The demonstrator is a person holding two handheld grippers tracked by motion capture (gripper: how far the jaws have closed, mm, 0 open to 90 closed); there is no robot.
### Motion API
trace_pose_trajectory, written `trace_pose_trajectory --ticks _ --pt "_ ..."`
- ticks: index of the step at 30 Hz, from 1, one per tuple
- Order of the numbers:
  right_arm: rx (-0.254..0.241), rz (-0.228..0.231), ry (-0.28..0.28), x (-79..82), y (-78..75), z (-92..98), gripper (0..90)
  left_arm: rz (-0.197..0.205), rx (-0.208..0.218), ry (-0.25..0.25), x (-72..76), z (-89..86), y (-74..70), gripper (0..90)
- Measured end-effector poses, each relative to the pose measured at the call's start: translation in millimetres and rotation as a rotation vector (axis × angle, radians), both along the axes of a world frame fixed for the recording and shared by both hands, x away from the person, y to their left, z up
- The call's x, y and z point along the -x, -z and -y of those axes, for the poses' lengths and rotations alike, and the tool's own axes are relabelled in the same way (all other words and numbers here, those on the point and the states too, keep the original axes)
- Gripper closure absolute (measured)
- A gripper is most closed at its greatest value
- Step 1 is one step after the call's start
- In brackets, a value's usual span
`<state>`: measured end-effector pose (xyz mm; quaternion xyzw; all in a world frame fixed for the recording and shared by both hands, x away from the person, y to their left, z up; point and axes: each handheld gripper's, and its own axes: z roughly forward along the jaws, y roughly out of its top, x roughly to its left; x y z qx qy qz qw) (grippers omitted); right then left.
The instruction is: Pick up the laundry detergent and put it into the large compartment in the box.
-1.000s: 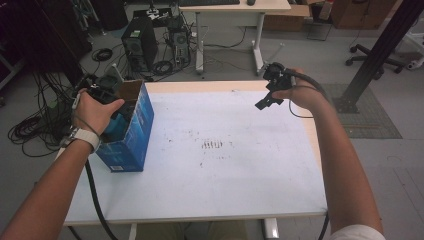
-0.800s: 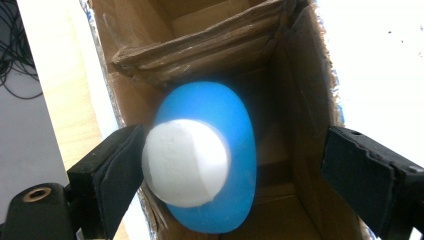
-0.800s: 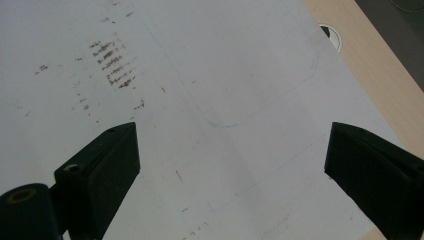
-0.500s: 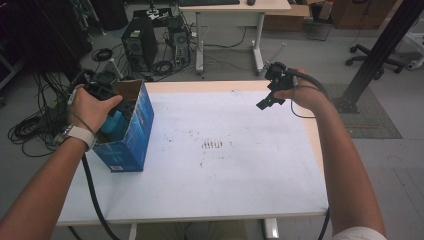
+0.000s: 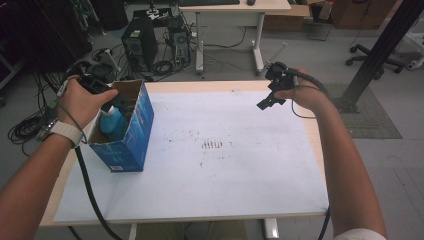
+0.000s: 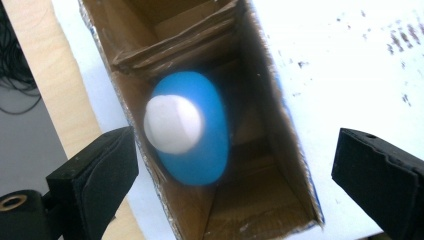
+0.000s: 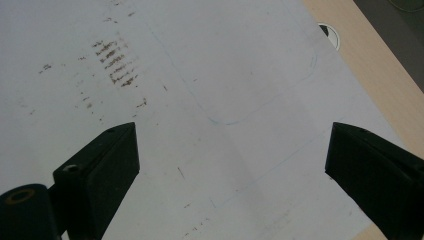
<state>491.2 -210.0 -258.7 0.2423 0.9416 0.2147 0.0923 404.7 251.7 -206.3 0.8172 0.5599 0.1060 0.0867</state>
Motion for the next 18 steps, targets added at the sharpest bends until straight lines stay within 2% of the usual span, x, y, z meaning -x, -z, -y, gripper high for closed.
trace_pose_trajectory --ticks 7,15,18 --pt "0.001 -0.001 0.000 2.2 -2.0 1.7 7.3 -0.014 0.001 0.051 6.0 4.9 -7.1 4.7" --pt "0.002 0.002 0.004 4.4 -3.7 3.2 7.3 -0.010 -0.014 0.105 14.4 15.5 -15.3 4.7" --pt "0.003 0.002 0.003 4.6 -3.8 2.6 7.3 -0.006 -0.007 0.131 17.5 19.7 -16.8 4.7"
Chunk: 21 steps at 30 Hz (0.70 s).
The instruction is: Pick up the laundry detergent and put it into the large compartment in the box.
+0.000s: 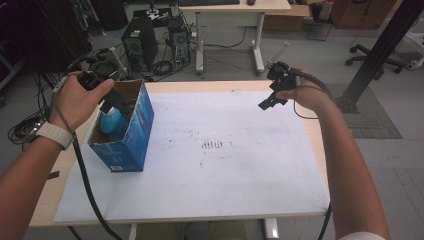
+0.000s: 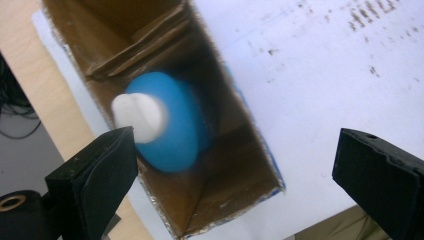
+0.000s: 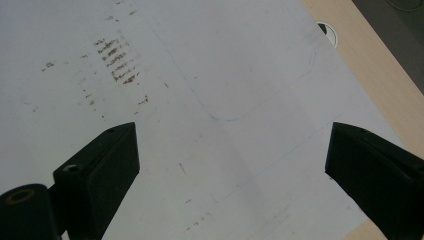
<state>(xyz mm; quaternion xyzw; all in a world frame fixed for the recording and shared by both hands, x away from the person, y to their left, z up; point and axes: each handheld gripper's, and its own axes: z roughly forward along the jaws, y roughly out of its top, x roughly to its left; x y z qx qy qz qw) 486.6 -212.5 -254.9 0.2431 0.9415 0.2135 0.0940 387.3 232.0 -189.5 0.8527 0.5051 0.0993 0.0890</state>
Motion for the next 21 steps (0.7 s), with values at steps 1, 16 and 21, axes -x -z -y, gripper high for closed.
trace_pose_trajectory --ticks 1,16,21 --pt "0.001 -0.002 0.001 0.2 0.0 -0.4 7.3 0.002 0.002 0.008 0.9 1.1 -0.6 4.8" --pt "-0.002 0.000 -0.001 2.1 -1.4 0.2 7.4 0.010 0.011 0.106 10.1 14.0 -5.3 4.9" --pt "0.003 -0.002 0.004 3.1 -2.0 1.7 7.4 0.011 0.005 0.148 12.3 18.2 -6.0 4.9"
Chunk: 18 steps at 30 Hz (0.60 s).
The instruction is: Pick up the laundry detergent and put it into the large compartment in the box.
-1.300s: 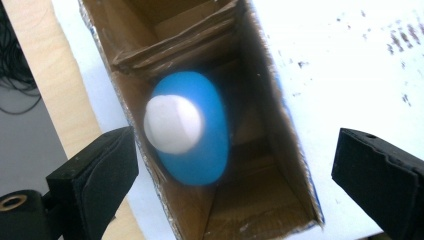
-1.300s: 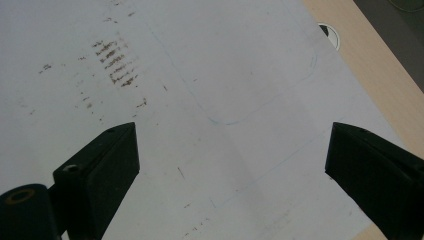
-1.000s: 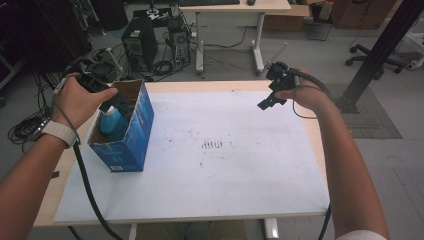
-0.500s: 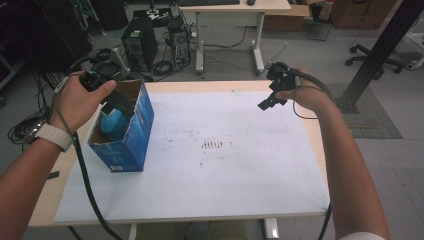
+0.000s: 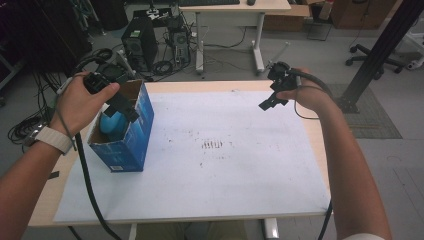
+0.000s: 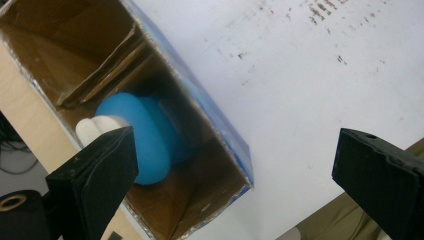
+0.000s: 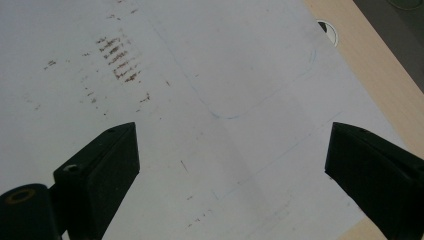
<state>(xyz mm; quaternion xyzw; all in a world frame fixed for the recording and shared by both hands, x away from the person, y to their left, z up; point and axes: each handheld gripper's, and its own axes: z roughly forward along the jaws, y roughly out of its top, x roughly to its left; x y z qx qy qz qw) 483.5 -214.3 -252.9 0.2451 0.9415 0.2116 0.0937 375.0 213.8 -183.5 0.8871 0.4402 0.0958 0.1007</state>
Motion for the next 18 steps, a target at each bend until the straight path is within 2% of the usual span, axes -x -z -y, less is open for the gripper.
trace_pose_trajectory --ticks 3,11,18 --pt "-0.001 0.002 -0.001 0.2 -0.2 0.2 7.4 0.001 -0.001 0.040 2.1 4.1 -1.9 4.9" --pt "0.001 -0.002 0.000 1.0 0.2 -1.4 7.4 -0.025 -0.028 0.143 8.1 20.4 -0.9 5.2" --pt "0.000 -0.001 -0.002 1.6 -0.4 -0.8 7.4 -0.038 -0.021 0.206 11.4 28.5 -0.9 5.5"
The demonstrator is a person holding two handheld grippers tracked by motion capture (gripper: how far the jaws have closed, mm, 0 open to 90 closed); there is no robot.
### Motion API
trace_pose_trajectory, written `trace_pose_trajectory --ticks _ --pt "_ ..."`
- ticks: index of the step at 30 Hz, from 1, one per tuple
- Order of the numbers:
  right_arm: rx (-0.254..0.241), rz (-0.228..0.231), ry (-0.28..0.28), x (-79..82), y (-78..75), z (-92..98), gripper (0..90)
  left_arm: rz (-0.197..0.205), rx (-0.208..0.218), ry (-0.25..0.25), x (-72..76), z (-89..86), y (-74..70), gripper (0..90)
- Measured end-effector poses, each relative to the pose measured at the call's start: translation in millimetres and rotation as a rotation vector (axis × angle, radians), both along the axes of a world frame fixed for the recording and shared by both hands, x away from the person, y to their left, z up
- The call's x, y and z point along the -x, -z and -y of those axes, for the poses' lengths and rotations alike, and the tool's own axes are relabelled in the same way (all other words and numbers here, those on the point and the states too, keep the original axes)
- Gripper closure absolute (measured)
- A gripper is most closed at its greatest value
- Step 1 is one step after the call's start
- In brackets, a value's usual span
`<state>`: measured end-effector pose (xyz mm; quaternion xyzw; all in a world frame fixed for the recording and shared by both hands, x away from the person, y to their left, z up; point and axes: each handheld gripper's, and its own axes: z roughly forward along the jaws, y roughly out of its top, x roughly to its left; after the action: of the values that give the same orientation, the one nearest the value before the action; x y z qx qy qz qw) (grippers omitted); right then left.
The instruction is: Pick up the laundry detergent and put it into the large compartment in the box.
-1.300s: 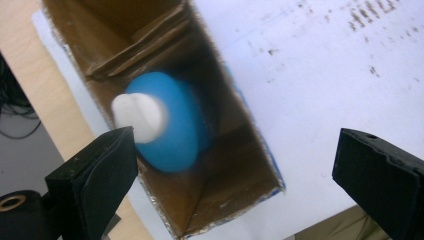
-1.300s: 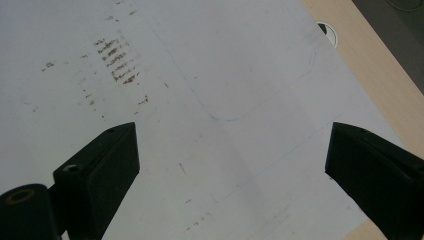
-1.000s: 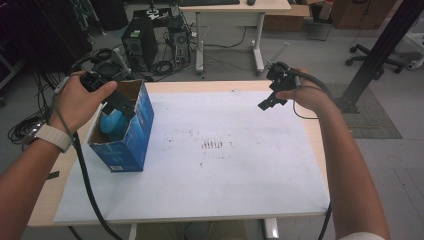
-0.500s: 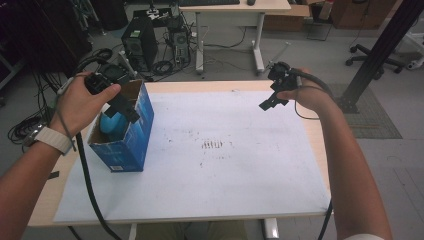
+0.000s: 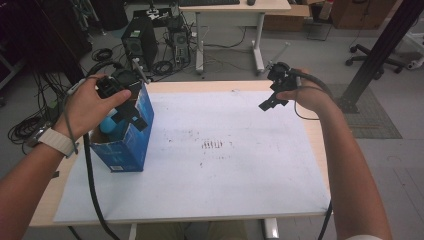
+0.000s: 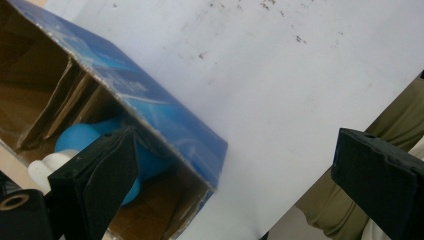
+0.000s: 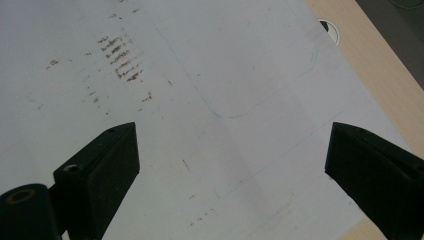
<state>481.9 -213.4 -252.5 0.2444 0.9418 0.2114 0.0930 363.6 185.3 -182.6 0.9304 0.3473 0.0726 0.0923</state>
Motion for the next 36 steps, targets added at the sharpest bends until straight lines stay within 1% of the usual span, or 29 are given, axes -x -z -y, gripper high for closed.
trace_pose_trajectory --ticks 3,6,14,18,20,22,25,28,30,36 --pt "-0.002 0.000 0.000 0.6 -0.8 0.3 7.4 0.000 0.002 0.022 1.3 3.1 -0.4 5.5" --pt "-0.002 -0.003 -0.002 1.3 -0.6 -0.1 7.5 -0.003 0.003 0.065 4.1 7.9 -1.0 5.6" --pt "-0.001 -0.004 -0.002 2.7 -0.8 -1.4 7.5 -0.015 0.001 0.144 9.7 22.2 1.1 5.6" --pt "-0.002 -0.004 -0.002 3.2 -1.2 -1.1 7.4 -0.017 0.002 0.167 10.5 26.0 1.6 5.7" --pt "-0.004 -0.004 -0.001 3.5 -1.6 -0.9 7.4 -0.009 0.000 0.174 11.2 27.4 1.9 5.7" --pt "-0.003 -0.002 -0.001 3.5 -1.7 -0.7 7.4 -0.012 0.001 0.190 11.6 28.2 2.2 5.7" --pt "-0.004 -0.003 0.000 3.4 -1.5 -1.0 7.4 -0.016 -0.002 0.202 12.1 29.8 2.2 5.8" --pt "-0.006 -0.005 -0.004 3.4 -1.5 -1.6 7.4 -0.013 0.005 0.211 12.5 31.0 1.0 5.8" --pt "-0.006 -0.004 -0.004 2.7 -1.2 -1.7 7.4 -0.015 0.009 0.226 13.6 32.4 0.7 5.7" --pt "-0.004 -0.006 -0.008 2.0 -0.2 -3.1 7.5 -0.017 0.003 0.270 18.4 39.7 1.8 5.8"
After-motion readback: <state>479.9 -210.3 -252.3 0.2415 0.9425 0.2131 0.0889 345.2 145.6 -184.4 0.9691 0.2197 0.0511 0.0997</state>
